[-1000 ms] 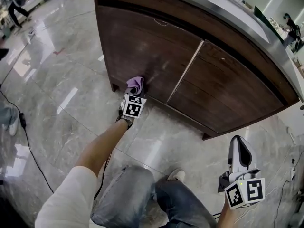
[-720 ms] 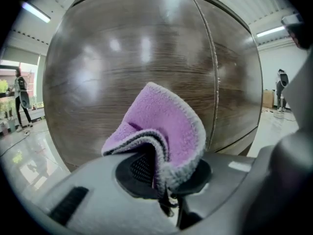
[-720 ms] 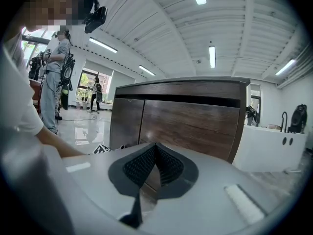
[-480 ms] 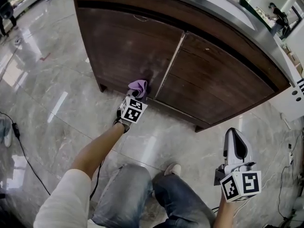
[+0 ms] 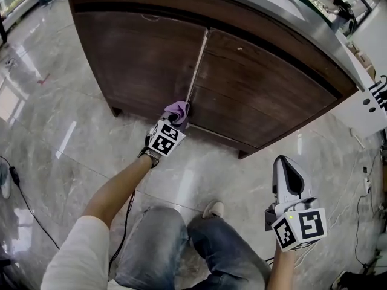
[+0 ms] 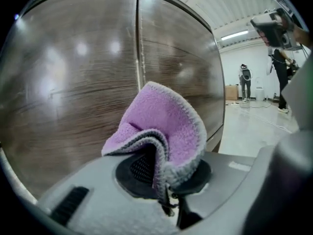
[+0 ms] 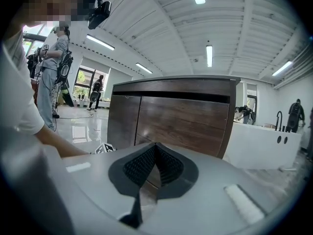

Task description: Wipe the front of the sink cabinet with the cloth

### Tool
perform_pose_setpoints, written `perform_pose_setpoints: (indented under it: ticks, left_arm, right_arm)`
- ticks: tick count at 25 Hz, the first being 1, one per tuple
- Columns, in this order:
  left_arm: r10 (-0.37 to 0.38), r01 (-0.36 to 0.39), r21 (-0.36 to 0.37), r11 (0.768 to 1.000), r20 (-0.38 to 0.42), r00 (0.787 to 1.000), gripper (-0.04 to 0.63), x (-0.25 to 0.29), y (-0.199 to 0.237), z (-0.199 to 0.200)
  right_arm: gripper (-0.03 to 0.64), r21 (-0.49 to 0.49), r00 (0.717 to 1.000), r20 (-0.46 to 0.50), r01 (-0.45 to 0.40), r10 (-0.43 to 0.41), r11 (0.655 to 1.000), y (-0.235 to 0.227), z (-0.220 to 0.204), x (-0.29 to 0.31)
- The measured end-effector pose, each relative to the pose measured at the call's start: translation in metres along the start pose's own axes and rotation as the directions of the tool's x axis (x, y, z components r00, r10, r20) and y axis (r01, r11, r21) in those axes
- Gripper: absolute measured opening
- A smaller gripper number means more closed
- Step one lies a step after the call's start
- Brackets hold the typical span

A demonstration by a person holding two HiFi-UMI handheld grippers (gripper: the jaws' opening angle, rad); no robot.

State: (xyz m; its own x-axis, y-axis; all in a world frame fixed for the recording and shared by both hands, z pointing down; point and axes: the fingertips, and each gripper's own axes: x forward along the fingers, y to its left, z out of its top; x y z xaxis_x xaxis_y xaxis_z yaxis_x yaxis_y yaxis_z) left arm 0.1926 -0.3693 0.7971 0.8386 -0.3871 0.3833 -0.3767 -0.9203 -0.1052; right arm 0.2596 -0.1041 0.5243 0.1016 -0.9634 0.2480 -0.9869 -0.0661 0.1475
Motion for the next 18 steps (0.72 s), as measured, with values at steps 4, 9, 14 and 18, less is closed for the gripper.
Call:
perform_pose_setpoints:
  ticks: [4, 9, 14, 18]
  left_arm:
    - [-0.104, 0.104, 0.045, 0.994, 0.015, 0.994, 0.052, 0.011, -0.033, 0.017]
    - [-0.168, 0.167, 0.043, 0.985, 0.014, 0.986, 0.051, 0.029, -0.067, 0.027]
    - [-0.229, 0.227, 0.074, 0.971, 0.014, 0.973, 0.051, 0.046, -0.103, 0.034]
    - [-0.267, 0.263, 0.090, 0.961, 0.027, 0.963, 0.051, 0.056, -0.125, 0.039]
  right_arm:
    - [0.008, 0.028, 1.000, -0.008, -0.009, 0.009, 1.000, -0.002, -0.009, -0.005]
    - [0.008, 0.113, 1.000, -0.016, 0.008, -0.006, 0.994, -0.018, -0.026, -0.014]
    - [0.008, 0.087, 0.998, -0.039, 0.050, -0.046, 0.995, -0.036, -0.038, -0.026]
    - [0.008, 0.096, 0.997, -0.057, 0.060, -0.055, 0.994, -0.048, -0.050, -0.034]
